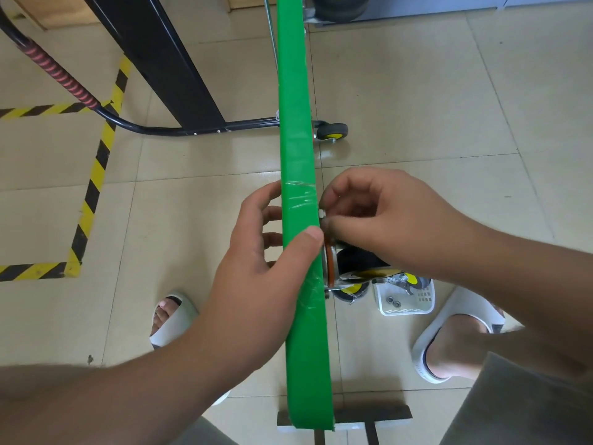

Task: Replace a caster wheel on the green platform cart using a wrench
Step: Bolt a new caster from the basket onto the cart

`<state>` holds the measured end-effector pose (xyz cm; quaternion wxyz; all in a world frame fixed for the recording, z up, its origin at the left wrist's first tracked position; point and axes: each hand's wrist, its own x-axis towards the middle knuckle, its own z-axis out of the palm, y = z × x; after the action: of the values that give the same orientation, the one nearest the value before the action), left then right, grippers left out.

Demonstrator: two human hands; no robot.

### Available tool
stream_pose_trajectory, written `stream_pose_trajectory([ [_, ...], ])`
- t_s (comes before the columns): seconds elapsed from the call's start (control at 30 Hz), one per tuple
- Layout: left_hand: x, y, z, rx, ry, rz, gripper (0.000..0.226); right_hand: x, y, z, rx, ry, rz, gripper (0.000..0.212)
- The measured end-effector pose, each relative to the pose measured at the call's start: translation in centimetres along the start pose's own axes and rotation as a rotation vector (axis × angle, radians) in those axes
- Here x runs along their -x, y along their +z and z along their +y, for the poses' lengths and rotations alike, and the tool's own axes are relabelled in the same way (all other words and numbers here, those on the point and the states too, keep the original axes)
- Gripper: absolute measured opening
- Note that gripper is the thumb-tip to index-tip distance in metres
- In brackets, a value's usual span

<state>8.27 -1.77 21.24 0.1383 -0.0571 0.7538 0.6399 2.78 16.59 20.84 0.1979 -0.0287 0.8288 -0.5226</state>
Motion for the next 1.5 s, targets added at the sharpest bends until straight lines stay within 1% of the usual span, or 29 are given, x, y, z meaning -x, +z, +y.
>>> stream_pose_trajectory([
  [0.07,0.01,-0.03,0.0,-0.006,0.002,-0.001,0.05,0.08,-0.05,0.13,0.055,-0.022,-0.012,0.014],
  [0.17,0.03,-0.04,-0.03,-0.002,-0.002,0.0,0.051,0.1,0.03,0.02,0.161,-0.029,0.034,0.005],
  [0.2,0.02,-0.04,-0.04,0.001,-0.004,0.001,0.051,0.07,0.03,0.01,0.186,-0.015,0.027,0.01],
  [0.3,0.05,-0.04,-0.01,-0.003,-0.006,-0.001,0.051,-0.1,0.14,-0.01,0.273,0.0,-0.005,0.037],
  [0.33,0.07,-0.02,0.02,-0.005,-0.006,-0.001,0.051,-0.09,0.25,-0.01,0.293,-0.006,-0.008,0.04],
  [0.37,0.08,-0.01,0.02,-0.005,-0.005,0.002,0.051,-0.07,0.3,0.04,0.284,-0.016,0.005,0.034],
  [0.43,0.07,0.0,0.0,-0.005,-0.001,0.006,0.051,-0.01,0.32,0.1,0.188,-0.044,0.029,0.011],
  [0.53,0.06,0.04,-0.03,-0.002,0.0,0.01,0.051,0.11,0.2,0.03,0.174,-0.097,-0.008,0.017],
  [0.67,0.07,0.08,-0.02,0.005,-0.001,0.012,0.051,-0.02,0.04,-0.04,0.192,-0.067,0.003,0.006],
  [0.8,0.1,0.03,0.05,0.009,-0.006,0.004,0.05,-0.02,0.06,-0.05,0.288,-0.043,-0.02,0.029],
  [0.83,0.1,0.05,0.04,0.01,-0.006,0.003,0.05,0.0,0.05,-0.06,0.274,-0.047,-0.006,0.029],
  [0.9,0.09,0.08,0.03,0.021,-0.009,0.005,0.049,-0.03,0.04,-0.02,0.2,-0.06,0.017,0.012],
  [0.93,0.1,0.08,0.0,0.025,-0.008,0.008,0.049,-0.03,0.03,-0.01,0.2,-0.083,0.012,0.009],
  [1.0,0.1,0.09,-0.02,0.021,0.0,0.012,0.049,0.0,0.12,0.04,0.249,-0.126,-0.006,0.015],
  [1.1,0.09,0.16,-0.08,0.028,0.0,0.016,0.048,-0.06,0.07,0.1,0.288,-0.146,-0.006,0.012],
  [1.17,0.09,0.16,-0.12,0.031,0.0,0.018,0.048,-0.23,-0.15,0.21,0.373,-0.168,-0.03,0.012],
  [1.27,0.05,0.15,-0.14,0.026,0.006,0.011,0.048,-0.4,-0.32,0.2,0.544,-0.257,-0.043,0.022],
  [1.37,0.01,0.1,-0.17,0.027,0.005,0.007,0.048,-0.52,-0.21,0.01,0.617,-0.317,-0.068,0.029],
  [1.43,-0.01,0.11,-0.17,0.026,0.006,0.007,0.047,-0.61,-0.18,0.01,0.622,-0.296,-0.101,0.035],
  [1.5,-0.01,0.08,-0.15,0.028,0.005,0.006,0.048,-0.55,-0.15,-0.1,0.569,-0.233,-0.142,0.035],
])
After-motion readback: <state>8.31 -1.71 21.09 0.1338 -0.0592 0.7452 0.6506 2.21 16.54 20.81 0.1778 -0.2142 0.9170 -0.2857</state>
